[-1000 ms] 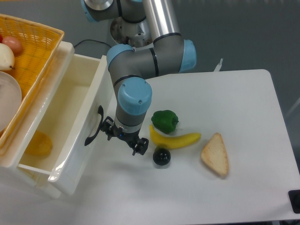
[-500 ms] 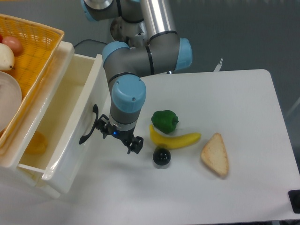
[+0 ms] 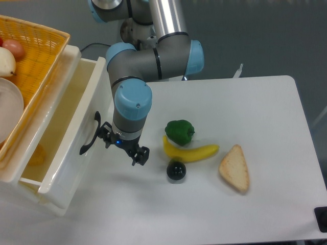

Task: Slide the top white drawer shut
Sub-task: 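Push the open white drawer's front face into the cabinet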

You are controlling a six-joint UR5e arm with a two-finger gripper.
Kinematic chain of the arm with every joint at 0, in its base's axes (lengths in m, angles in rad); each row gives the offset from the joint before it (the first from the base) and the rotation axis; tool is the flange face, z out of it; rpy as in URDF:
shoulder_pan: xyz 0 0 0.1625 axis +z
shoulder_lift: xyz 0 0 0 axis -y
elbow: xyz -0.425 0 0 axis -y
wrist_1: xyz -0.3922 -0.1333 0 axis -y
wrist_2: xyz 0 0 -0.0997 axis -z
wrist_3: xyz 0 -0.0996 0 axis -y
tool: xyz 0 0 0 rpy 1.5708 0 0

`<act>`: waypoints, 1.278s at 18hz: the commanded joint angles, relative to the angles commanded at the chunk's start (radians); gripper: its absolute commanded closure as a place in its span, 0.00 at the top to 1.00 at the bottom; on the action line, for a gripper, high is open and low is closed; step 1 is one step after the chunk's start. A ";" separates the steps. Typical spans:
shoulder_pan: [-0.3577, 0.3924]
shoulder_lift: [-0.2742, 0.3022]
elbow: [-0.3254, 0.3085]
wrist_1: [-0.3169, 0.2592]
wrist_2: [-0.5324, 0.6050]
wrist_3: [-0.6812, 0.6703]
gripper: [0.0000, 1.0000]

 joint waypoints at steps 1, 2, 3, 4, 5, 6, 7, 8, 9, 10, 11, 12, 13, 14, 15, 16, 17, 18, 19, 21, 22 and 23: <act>0.000 0.002 -0.003 0.000 -0.002 0.000 1.00; -0.002 0.002 -0.008 0.000 -0.002 0.000 1.00; -0.005 0.003 -0.011 0.000 -0.002 0.002 1.00; -0.011 0.003 -0.011 0.000 -0.002 0.000 1.00; -0.018 0.003 -0.011 0.002 -0.002 -0.002 1.00; -0.021 0.003 -0.011 0.002 -0.002 -0.002 1.00; -0.023 0.005 -0.011 0.000 -0.002 -0.002 1.00; -0.025 0.009 -0.011 0.000 -0.002 -0.002 1.00; -0.025 0.011 -0.011 0.000 -0.002 -0.002 1.00; -0.026 0.011 -0.012 0.000 -0.002 -0.002 1.00; -0.028 0.011 -0.012 0.000 -0.002 -0.002 1.00; -0.037 0.011 -0.011 0.000 -0.002 -0.002 1.00; -0.040 0.011 -0.012 0.000 -0.002 -0.003 1.00; -0.041 0.011 -0.011 0.000 -0.002 -0.005 1.00; -0.043 0.011 -0.012 0.000 -0.002 -0.009 1.00; -0.043 0.011 -0.011 0.000 -0.002 -0.018 1.00; -0.044 0.009 -0.011 0.002 -0.002 -0.024 1.00; -0.049 0.009 -0.011 0.002 -0.002 -0.028 1.00; -0.052 0.011 -0.011 0.002 -0.002 -0.028 1.00; -0.054 0.011 -0.011 0.002 -0.002 -0.028 1.00; -0.054 0.009 -0.011 0.002 -0.002 -0.028 1.00; -0.054 0.009 -0.011 0.003 -0.002 -0.028 1.00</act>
